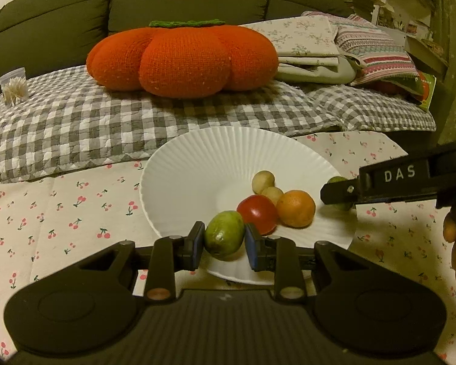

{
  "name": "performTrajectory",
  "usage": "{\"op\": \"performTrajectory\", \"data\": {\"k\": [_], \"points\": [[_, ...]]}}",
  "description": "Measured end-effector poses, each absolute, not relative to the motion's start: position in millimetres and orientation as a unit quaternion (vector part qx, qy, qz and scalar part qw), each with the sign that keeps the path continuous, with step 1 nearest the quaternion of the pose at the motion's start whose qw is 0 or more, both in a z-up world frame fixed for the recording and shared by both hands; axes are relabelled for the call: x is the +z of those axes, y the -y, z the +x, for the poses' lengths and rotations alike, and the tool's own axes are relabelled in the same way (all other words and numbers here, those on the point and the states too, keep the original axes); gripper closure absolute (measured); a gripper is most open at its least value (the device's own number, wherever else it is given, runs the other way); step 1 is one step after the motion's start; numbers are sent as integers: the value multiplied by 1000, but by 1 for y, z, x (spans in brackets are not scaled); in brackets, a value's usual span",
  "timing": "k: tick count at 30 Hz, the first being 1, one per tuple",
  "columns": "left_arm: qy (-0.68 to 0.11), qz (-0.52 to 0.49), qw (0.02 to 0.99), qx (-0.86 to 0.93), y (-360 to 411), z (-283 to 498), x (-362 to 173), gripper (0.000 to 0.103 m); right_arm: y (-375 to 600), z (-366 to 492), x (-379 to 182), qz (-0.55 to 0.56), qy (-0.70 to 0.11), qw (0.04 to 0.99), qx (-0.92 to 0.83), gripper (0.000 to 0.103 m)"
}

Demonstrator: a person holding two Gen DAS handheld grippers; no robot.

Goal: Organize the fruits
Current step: 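Carry both limes over the white plate and open both tools to release them, then withdraw both tools from the plate toward the remaining oranges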

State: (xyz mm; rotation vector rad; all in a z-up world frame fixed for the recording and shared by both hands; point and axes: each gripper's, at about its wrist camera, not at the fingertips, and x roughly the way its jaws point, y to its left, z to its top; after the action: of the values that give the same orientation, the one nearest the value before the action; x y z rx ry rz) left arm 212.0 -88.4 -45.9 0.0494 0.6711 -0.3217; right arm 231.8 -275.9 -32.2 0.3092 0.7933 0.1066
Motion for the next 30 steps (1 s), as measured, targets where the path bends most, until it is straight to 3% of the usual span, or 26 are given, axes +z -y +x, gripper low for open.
{"op": "performTrajectory", "data": {"k": [3, 4, 6, 30], "points": [[-331, 25, 930, -158, 88, 212, -45, 72, 278, 231, -32, 154, -381, 911, 47, 75], [-331, 22, 930, -161, 87, 213, -44, 59, 279, 231, -31, 156, -380, 911, 45, 73], [-326, 18, 931, -161, 85, 211, -41, 46, 281, 229, -29, 158, -375, 912, 42, 72], [-358, -31, 926, -111, 43, 173, -19, 48, 268, 184, 1, 167, -365, 914, 64, 69]]}}
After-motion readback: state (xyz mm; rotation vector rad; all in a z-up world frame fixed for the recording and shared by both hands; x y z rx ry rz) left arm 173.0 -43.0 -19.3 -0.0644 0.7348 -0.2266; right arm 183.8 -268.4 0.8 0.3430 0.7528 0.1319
